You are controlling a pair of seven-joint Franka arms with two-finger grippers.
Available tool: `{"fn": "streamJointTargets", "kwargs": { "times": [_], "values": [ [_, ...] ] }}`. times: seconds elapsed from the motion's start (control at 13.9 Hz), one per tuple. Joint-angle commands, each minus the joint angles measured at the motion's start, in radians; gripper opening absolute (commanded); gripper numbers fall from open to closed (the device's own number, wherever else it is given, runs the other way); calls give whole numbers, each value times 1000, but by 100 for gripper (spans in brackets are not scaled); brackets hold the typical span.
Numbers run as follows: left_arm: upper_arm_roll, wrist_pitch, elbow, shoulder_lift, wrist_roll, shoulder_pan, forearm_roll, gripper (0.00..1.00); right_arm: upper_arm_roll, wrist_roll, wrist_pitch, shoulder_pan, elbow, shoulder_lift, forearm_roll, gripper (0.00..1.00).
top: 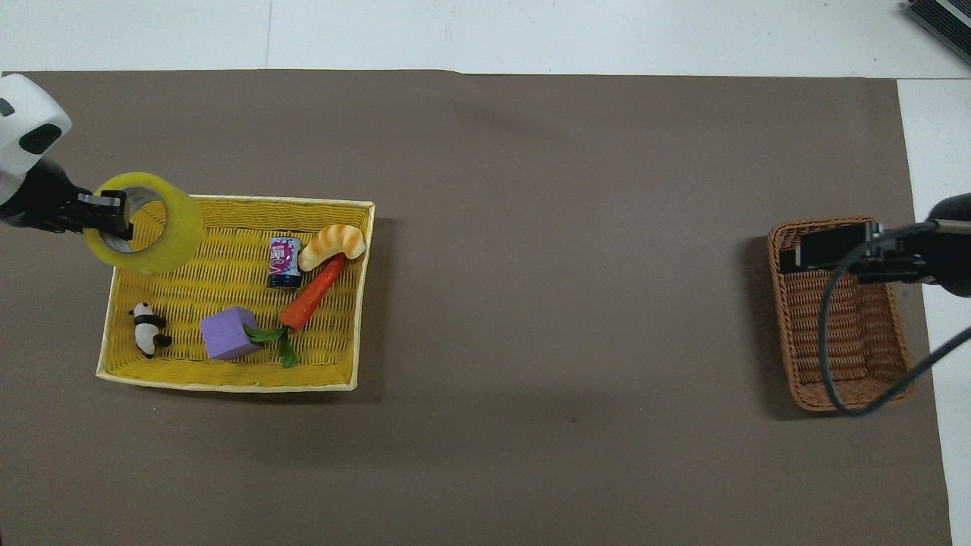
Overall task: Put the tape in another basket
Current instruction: 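Carry the tape toward the right gripper while the right gripper approaches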
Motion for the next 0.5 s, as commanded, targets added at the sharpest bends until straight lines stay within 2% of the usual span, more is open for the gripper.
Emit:
{"fn": "streamJointTargets", "kwargs": {
  "times": [0.0, 0.14, 0.43],
  "values": [
    [6, -42, 10, -17, -138, -100, 0, 0, 0, 184, 73, 82, -10, 8, 58, 100],
    [-3, -47, 9, -23, -219, -169, -1, 0, 0, 269, 110, 133, -10, 22, 78, 100],
    [-13, -24, 1, -33, -396, -299, -94, 0, 0, 374, 162, 136, -10, 56, 190, 100]
  ]
}}
